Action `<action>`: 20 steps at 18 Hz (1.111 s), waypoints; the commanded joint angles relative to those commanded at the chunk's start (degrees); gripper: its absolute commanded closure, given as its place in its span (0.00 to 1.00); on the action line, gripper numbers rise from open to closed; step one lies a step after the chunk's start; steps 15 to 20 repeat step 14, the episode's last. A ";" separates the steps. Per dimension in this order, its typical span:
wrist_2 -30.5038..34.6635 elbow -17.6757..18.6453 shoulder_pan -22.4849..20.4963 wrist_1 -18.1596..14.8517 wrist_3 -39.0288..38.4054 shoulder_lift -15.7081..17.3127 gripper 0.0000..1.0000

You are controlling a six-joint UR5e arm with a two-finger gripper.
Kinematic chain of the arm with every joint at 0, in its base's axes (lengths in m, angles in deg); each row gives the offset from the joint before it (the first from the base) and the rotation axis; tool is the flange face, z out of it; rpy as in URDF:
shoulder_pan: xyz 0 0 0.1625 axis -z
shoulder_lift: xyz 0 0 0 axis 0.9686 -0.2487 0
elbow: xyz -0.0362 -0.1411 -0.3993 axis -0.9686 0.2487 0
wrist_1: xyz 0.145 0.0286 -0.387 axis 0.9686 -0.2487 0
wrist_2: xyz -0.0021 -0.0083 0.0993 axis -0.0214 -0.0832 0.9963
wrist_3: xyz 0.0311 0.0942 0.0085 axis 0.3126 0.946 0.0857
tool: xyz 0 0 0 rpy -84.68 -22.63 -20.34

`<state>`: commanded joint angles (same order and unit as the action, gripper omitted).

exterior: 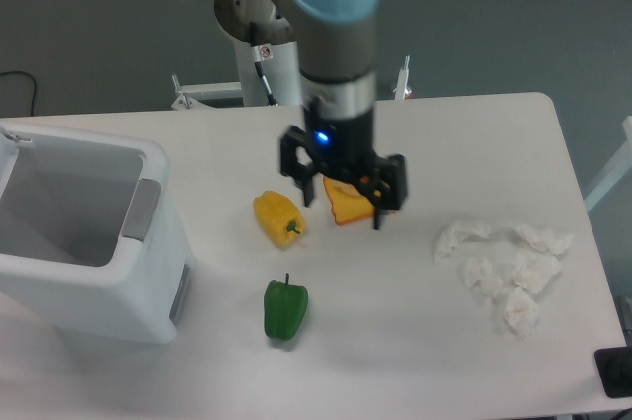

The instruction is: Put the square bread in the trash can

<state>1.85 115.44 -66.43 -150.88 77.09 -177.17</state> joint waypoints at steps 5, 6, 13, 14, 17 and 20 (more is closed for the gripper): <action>0.70 -1.05 -2.19 -0.09 1.50 -6.60 0.00; 0.70 -1.49 -2.29 -0.44 2.37 -6.87 0.00; 1.05 -1.58 -2.29 -2.64 4.23 -7.31 0.00; 1.06 -1.50 -2.29 -2.64 4.31 -7.31 0.00; 1.06 -1.50 -2.29 -2.64 4.31 -7.31 0.00; 1.06 -1.50 -2.29 -2.64 4.31 -7.31 0.00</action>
